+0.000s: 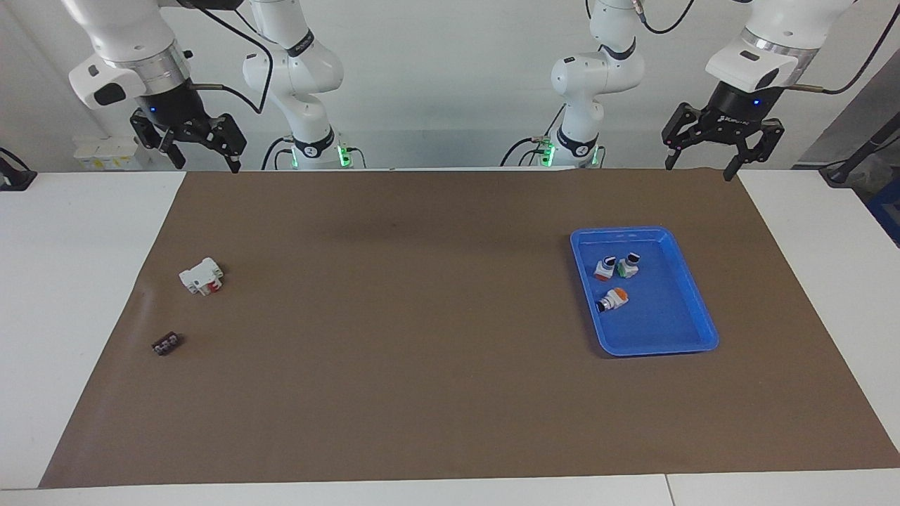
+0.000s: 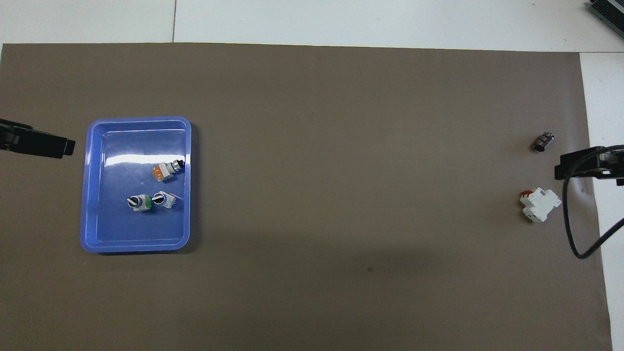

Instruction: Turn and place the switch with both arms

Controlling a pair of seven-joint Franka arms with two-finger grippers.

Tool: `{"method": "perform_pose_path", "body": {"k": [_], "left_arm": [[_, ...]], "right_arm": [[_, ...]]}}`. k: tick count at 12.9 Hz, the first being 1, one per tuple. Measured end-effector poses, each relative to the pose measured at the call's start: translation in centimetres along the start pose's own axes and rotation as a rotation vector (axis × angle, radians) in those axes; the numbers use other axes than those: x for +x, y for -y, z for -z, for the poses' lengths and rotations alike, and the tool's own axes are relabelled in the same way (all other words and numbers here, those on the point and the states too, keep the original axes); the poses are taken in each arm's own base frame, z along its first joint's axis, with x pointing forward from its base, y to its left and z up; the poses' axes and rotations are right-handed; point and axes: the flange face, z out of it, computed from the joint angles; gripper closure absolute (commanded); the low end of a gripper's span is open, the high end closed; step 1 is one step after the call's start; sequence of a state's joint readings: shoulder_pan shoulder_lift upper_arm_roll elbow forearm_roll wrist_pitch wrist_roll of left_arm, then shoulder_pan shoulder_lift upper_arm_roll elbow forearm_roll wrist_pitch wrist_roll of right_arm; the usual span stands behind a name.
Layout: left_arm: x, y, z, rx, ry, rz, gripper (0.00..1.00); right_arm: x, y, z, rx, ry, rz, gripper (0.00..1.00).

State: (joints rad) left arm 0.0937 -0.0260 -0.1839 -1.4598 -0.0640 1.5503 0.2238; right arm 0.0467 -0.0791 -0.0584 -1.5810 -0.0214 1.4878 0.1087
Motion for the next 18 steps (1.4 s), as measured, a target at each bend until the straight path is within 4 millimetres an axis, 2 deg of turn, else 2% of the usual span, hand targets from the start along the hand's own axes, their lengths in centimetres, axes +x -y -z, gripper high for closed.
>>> {"method": "perform_pose_path", "body": {"k": [4,9,18], "left_arm": [[-0.8,0.3,0.2,0.019,0.057,0.004,0.0],[-1.6,-2.0,1.3,0.027,0.071,0.051,0.0],[-2.0,-1.4,0.6,0.022,0.11,0.067,0.0]], "right_arm": [[0.0,0.0,0.0,0.0,0.0,0.0,0.0],[0.0,0.0,0.0,0.0,0.0,0.0,0.0],[0.0,0.0,0.0,0.0,0.0,0.0,0.0]]}}
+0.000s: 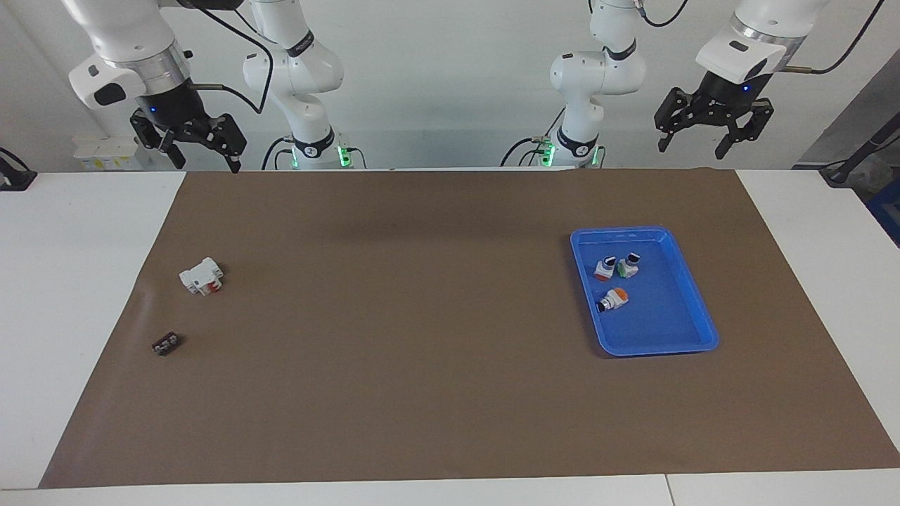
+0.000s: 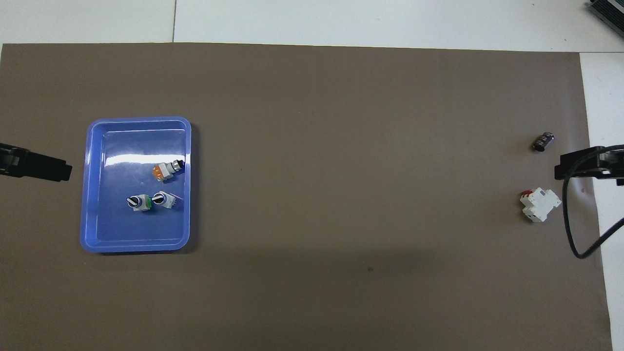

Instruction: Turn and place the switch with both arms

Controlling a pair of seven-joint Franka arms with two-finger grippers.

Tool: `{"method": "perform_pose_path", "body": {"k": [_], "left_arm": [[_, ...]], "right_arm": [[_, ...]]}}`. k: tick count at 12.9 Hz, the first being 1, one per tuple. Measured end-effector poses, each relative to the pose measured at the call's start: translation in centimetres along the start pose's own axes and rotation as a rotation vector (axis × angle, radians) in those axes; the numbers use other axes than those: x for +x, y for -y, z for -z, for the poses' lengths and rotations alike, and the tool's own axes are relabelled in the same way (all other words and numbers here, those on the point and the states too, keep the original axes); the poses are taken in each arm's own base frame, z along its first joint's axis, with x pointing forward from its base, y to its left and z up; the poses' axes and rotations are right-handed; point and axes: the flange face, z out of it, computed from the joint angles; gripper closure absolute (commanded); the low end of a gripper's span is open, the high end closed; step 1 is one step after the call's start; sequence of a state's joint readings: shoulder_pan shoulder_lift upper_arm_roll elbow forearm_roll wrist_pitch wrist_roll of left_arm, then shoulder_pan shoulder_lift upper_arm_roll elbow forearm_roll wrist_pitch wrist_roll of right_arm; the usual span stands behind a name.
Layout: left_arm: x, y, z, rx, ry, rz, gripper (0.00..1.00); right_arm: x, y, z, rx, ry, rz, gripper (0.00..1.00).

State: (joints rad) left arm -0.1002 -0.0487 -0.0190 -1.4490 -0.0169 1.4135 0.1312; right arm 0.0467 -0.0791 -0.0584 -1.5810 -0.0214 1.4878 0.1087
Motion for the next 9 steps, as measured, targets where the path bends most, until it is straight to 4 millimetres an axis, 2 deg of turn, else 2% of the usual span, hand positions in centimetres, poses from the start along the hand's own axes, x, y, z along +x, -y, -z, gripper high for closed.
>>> {"method": "perform_pose_path", "body": {"k": [9], "left_arm": [[-0.3,1.1,-0.6,-0.003,0.025,0.034,0.0]], "right_arm": [[0.0,0.0,0.0,0.0,0.0,0.0,0.0]]}}
